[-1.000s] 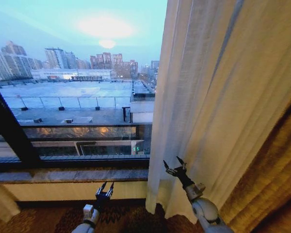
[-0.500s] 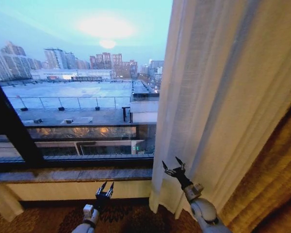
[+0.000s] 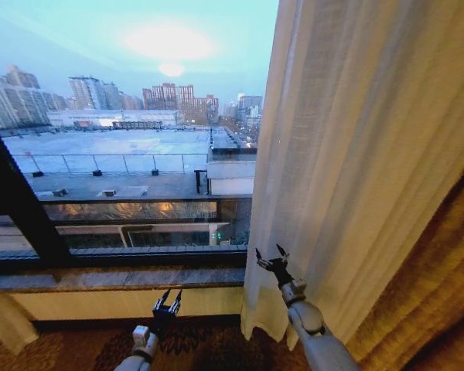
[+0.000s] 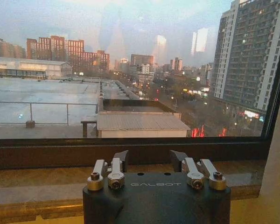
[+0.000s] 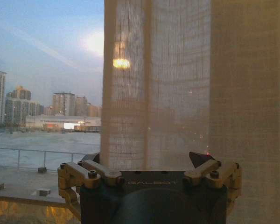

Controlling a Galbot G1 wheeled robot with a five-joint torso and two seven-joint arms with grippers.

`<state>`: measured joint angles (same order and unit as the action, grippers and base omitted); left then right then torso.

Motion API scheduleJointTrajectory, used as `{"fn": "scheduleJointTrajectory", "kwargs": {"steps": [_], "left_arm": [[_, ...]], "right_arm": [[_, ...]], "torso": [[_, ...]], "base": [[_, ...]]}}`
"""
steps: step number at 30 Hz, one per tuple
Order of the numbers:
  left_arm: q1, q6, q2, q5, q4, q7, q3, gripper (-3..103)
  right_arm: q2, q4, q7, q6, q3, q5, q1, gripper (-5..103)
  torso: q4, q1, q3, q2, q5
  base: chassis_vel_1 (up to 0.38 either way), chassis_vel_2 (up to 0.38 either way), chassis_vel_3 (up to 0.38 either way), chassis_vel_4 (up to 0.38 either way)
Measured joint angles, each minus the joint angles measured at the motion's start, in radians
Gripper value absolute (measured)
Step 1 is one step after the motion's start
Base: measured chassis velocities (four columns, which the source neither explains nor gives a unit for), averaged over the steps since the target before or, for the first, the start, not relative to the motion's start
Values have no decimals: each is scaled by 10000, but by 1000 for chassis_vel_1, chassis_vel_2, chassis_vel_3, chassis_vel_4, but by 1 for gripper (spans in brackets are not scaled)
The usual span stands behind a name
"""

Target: Open the curtains by pulling them apart, changing their state from closed to fully open.

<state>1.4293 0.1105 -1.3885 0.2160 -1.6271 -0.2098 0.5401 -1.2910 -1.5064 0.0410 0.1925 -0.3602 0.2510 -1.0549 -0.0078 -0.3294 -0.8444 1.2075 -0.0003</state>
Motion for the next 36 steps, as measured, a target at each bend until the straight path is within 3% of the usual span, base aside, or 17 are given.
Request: {"fn": "scheduleJointTrajectory", "kwargs": {"steps": [9,12,14,17,22,30,32,35,36], "left_arm": [[0,0,0,0,0,0,-1,50],[0,0,0,0,0,1,-1,50],[0,0,0,0,0,1,-1,50],[0,0,0,0,0,1,-1,50],[0,0,0,0,0,1,-1,50],[0,0,0,0,0,1,-1,50],[0,0,0,0,0,1,-2,50],[0,0,0,0,0,1,-1,50],[0,0,0,0,0,1,-1,50]], "right_arm": [[-66,711,-16,-35,263,-239,471,101],[-19,736,-30,-35,252,-313,461,87],[-1,729,-41,-34,246,-316,445,87],[54,636,-48,-30,218,-316,396,71],[77,538,-39,-30,203,-295,325,59],[-23,490,230,16,204,-260,244,21],[-35,502,259,28,199,-261,242,21],[-49,603,324,58,152,-241,245,5],[-49,603,324,58,152,-241,245,5]], "torso": [[-2,-1,0,0,2],[-2,-1,1,0,1],[-2,-1,1,0,2],[-3,-2,1,0,2],[-3,-1,1,0,2],[-2,-1,1,0,1],[-2,-1,1,0,2],[-3,-1,1,0,2],[-3,-1,1,0,2]], "base": [[0,0,0,0],[0,0,0,0],[0,0,0,0],[0,0,0,0],[0,0,0,0],[0,0,0,0],[0,0,0,0],[0,0,0,0],[0,0,0,0]]}}
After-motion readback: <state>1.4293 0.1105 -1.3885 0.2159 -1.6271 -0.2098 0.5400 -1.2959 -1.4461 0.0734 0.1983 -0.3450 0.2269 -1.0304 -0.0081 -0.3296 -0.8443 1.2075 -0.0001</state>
